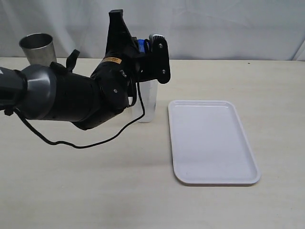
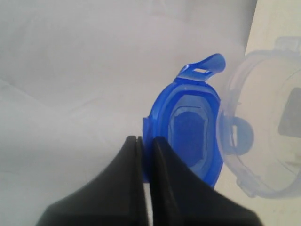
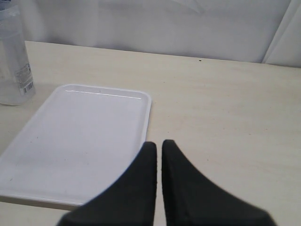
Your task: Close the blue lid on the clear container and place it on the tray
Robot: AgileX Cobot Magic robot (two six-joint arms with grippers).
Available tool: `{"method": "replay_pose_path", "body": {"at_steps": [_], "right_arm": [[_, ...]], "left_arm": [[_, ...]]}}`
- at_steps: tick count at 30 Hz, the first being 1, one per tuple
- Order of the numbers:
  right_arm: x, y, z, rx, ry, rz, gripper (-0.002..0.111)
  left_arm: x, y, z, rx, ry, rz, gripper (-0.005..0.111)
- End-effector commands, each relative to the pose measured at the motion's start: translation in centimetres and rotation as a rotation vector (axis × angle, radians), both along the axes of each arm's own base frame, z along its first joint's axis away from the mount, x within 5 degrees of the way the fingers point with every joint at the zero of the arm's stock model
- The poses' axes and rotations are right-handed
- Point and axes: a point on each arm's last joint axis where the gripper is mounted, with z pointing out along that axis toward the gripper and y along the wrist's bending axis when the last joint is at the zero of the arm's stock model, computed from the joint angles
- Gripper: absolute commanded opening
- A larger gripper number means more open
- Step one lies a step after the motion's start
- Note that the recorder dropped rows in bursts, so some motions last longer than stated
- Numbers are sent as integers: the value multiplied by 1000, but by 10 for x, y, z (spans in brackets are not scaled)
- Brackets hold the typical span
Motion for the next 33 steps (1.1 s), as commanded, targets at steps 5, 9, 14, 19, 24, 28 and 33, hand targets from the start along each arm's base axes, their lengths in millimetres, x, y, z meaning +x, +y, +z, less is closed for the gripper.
{"method": "replay_pose_path", "body": {"at_steps": [5,9,14,19,24,28,33], "right_arm": [[0,0,0,1,-12,-3,5],[0,0,0,1,-12,-3,5],[0,0,0,1,-12,-3,5],[0,0,0,1,-12,-3,5],[0,0,0,1,-12,-3,5],[0,0,0,1,-12,-3,5],[0,0,0,1,-12,-3,5]], "left_arm": [[-4,-4,7,1,-59,-38,0],[-4,-6,9,-30,-74,-61,0],[-6,-7,13,-34,-119,-45,0],[-9,-12,14,-28,-132,-64,0],[-9,-10,13,-40,-118,-45,0],[-9,-9,10,-48,-88,-40,0],[-10,-11,9,-41,-73,-57,0]]}}
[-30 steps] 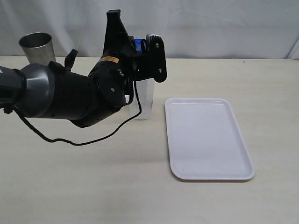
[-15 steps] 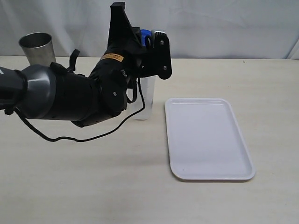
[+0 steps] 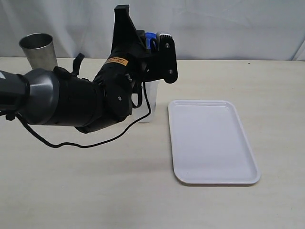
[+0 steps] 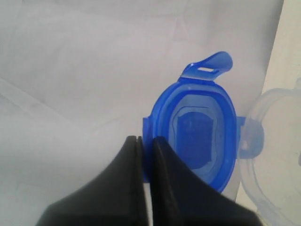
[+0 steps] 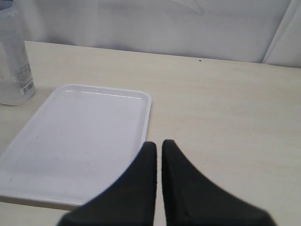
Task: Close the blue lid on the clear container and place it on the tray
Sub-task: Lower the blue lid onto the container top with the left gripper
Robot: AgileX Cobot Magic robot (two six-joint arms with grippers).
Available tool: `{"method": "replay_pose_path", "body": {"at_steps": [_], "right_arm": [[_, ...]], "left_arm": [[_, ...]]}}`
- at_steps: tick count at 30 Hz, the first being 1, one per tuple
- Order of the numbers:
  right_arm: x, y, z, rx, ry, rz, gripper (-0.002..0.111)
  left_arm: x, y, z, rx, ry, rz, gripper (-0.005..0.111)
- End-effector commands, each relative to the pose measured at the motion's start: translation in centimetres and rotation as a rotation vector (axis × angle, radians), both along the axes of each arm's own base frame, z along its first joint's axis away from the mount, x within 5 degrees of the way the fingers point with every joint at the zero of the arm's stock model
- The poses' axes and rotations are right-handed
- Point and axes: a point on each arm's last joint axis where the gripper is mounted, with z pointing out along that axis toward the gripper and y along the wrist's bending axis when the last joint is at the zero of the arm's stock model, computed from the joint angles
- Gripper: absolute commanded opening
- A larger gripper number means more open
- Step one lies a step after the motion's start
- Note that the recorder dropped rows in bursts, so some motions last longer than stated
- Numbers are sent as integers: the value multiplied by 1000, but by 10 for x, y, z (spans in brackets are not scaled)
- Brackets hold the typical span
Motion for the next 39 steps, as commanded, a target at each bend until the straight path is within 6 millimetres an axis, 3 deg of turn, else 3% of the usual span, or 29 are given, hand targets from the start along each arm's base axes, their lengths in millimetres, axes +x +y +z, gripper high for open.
{"method": "replay_pose_path", "body": {"at_steps": [1,15,26,39], "right_arm": [[0,0,0,1,-12,-3,5],[0,0,0,1,-12,-3,5],[0,0,0,1,-12,-3,5],[0,0,0,1,-12,-3,5]], "left_arm": [[-2,-1,0,-14,26,-13,0],[-3,-2,-4,-5,62,-30,0],[-20,3,-27,105,79,-62,0],[-20,4,-29,101,92,-62,0]]}}
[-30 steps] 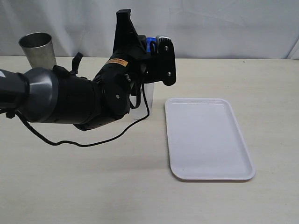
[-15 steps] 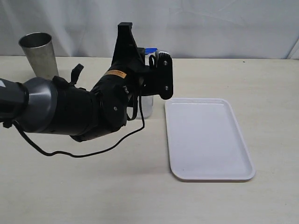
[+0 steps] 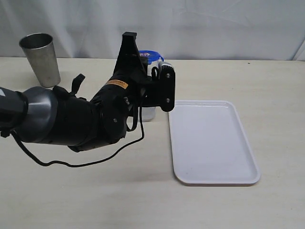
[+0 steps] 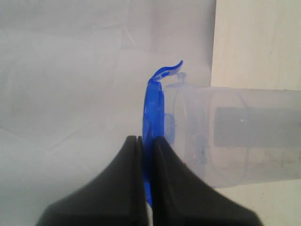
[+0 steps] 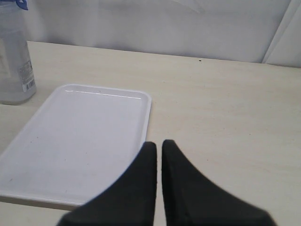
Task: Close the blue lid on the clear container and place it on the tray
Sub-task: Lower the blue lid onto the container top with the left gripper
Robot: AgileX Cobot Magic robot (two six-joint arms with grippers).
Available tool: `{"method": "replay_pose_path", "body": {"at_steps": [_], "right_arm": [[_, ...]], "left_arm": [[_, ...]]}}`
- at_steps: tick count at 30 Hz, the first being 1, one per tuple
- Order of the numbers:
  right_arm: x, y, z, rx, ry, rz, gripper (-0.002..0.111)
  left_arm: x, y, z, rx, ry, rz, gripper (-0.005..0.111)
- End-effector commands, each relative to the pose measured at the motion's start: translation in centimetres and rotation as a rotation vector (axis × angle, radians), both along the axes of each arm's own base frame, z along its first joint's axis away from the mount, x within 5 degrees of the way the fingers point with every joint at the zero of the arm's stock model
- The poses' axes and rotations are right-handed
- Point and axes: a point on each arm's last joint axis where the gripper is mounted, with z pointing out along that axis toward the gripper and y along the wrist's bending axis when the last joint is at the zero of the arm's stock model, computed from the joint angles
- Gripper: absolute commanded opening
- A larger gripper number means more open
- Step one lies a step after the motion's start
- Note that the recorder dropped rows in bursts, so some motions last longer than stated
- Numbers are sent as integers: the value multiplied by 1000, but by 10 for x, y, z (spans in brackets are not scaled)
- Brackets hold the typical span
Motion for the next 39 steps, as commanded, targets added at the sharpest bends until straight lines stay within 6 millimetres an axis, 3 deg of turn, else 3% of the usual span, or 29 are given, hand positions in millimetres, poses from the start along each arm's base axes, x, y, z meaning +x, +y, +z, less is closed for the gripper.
{"method": "replay_pose_path", "body": {"at_steps": [1,39], "right_arm": [[0,0,0,1,-12,-3,5],[0,0,0,1,-12,-3,5]], "left_arm": [[-1,1,2,-16,-6,12,0],[-11,-7,-9,-33,129,-18,0]]}}
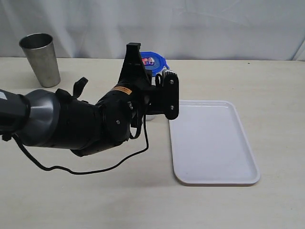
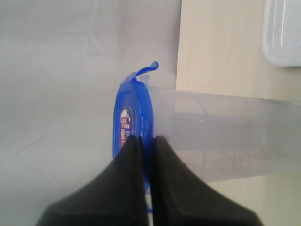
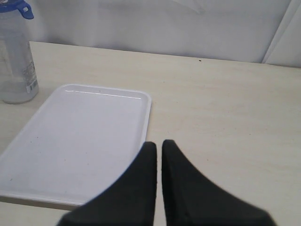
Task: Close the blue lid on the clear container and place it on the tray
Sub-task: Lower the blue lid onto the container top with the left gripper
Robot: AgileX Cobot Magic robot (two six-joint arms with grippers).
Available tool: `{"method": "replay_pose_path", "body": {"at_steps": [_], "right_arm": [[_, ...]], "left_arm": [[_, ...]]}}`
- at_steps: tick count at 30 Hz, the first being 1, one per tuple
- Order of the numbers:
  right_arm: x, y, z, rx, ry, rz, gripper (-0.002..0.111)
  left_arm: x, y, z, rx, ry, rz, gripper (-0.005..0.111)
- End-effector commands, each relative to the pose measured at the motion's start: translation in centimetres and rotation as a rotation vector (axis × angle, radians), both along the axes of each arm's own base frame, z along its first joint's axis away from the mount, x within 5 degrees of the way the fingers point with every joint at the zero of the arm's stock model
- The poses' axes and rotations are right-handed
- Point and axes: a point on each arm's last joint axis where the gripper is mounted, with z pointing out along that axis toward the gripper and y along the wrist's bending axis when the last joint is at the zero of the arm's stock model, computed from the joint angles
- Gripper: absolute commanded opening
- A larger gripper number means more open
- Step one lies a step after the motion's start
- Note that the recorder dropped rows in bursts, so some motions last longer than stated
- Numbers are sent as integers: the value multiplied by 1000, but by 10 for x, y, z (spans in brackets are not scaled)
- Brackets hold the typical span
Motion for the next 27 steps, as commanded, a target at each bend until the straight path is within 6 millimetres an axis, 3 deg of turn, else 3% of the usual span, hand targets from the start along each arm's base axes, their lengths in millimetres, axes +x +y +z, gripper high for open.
{"method": "replay_pose_path", "body": {"at_steps": [1,27], "right_arm": [[0,0,0,1,-12,-3,5],[0,0,0,1,-12,-3,5]], "left_arm": [[-2,0,1,-9,11,2,0],[-2,4,-3,-46,70,57,0]]}}
